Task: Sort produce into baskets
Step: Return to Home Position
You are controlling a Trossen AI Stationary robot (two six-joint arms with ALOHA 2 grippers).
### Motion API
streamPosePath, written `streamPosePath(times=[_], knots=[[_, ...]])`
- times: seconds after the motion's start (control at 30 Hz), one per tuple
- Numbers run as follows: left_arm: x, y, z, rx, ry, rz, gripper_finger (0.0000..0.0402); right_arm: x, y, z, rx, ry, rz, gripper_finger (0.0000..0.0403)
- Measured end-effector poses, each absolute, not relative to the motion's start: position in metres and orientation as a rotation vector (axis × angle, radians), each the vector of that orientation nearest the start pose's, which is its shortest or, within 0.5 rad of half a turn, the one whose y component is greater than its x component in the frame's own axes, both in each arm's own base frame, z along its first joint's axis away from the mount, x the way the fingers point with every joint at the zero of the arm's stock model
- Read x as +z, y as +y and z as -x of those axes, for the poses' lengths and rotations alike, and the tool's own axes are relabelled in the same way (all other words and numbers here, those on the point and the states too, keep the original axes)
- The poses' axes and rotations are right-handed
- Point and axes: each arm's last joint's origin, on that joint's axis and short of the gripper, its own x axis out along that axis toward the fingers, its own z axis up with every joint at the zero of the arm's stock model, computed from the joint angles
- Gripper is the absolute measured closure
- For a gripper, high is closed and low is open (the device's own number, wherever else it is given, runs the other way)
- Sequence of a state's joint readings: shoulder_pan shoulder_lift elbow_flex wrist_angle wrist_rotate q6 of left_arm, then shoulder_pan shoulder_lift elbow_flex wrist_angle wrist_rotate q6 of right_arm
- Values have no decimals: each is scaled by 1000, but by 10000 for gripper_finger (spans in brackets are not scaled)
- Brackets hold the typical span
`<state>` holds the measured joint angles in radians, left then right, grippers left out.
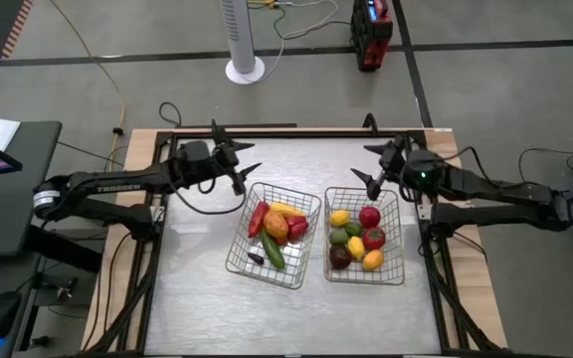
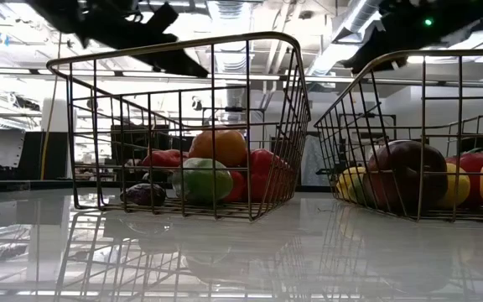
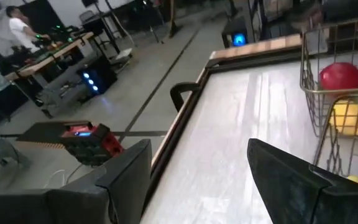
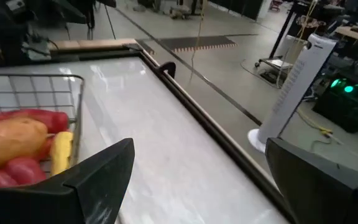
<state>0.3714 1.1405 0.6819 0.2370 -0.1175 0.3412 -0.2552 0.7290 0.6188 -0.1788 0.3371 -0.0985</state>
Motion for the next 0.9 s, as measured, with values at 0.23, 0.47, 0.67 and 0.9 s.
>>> streamPosePath(times=[0.23, 0.47, 0.67, 0.9], knots=[[260, 76, -199, 449, 202, -225, 149, 253, -40, -138, -551, 210, 14, 14], [241, 57, -178, 398, 153, -200, 149, 209, -39, -135, -558, 144, -124, 14], [225, 47, -166, 357, 107, -188, 149, 192, -33, -135, -518, 47, -175, 14], [223, 37, -139, 357, -27, -166, 149, 176, -24, -132, -444, -33, -229, 14]])
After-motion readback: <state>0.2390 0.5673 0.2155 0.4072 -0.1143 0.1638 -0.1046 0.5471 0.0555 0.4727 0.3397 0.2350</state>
